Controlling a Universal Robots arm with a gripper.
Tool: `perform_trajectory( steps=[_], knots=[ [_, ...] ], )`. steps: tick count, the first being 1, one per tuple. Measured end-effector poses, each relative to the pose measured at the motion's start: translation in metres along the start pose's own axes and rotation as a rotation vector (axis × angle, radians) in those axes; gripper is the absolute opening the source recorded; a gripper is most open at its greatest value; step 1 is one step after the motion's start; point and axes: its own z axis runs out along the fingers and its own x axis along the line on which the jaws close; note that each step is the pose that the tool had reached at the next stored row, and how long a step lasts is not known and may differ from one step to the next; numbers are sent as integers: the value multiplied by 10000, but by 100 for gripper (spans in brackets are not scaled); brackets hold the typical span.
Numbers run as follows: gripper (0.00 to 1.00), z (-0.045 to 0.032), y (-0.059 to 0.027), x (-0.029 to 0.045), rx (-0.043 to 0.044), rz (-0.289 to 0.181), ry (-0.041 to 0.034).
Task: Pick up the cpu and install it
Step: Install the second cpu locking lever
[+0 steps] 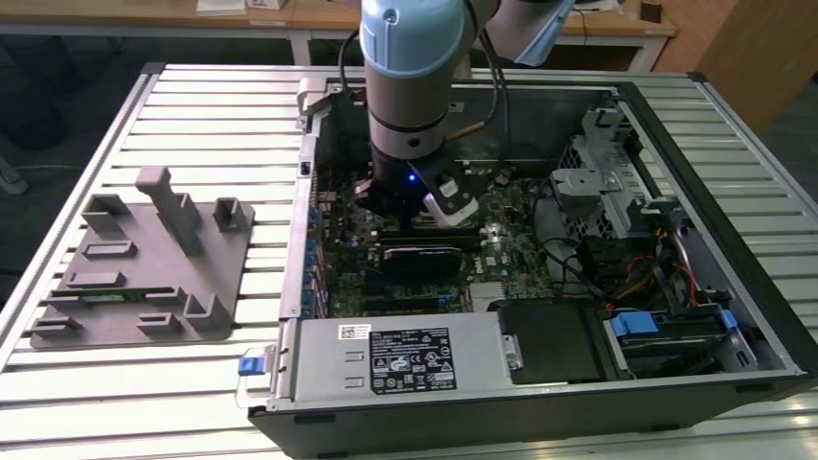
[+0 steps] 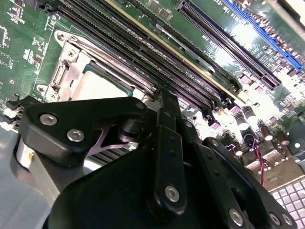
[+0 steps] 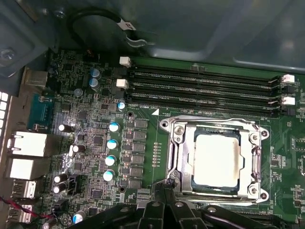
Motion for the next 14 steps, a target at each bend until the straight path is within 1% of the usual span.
perform_trajectory(
  steps=[9,10,14],
  knots=[
    [11,21,-3,36,-2,-79,14],
    [11,28,-3,38,12,-94,17],
    [11,21,-2,38,15,-95,16]
  ],
)
